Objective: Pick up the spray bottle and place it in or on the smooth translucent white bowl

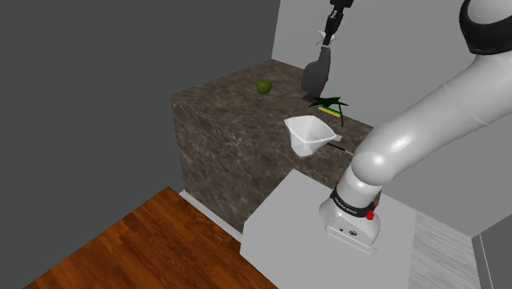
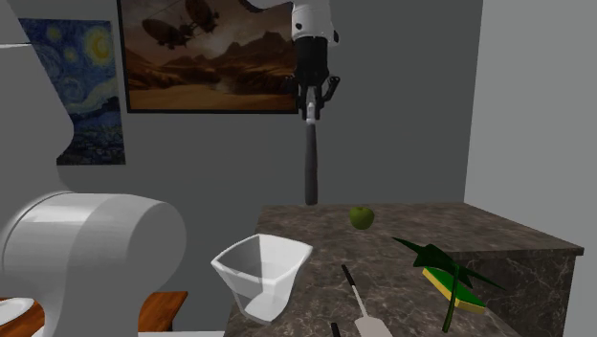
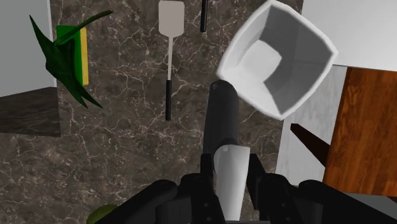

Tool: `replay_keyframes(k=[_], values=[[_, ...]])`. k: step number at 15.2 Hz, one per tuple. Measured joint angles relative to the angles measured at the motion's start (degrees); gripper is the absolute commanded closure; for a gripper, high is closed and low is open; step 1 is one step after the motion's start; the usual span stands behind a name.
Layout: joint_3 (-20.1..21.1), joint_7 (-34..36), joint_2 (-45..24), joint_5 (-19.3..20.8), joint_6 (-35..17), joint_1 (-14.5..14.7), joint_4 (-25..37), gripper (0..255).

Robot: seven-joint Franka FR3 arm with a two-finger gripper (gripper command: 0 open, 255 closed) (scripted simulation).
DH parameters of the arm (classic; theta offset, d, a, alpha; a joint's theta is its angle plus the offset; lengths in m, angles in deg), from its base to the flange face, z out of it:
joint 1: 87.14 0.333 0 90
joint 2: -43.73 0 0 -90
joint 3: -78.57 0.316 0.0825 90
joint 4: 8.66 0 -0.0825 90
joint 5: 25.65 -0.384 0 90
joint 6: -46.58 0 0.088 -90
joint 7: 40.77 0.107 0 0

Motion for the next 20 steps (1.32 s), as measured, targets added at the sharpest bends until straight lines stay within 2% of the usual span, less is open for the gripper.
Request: replay_keyframes(k=[4,10,14,20], values=[[4.05,3.44,6.14,1.11,4.46,-0.47,-1.83,255],[10.59,8.55,13.41,0.56,13.3,-0.97,-0.93,255],[11.55,9.58,15.96,0.66,12.6,-1.32,-4.39,255],[11.47,10.16,18.51,1.14,8.81,-1.73,-10.76,255]])
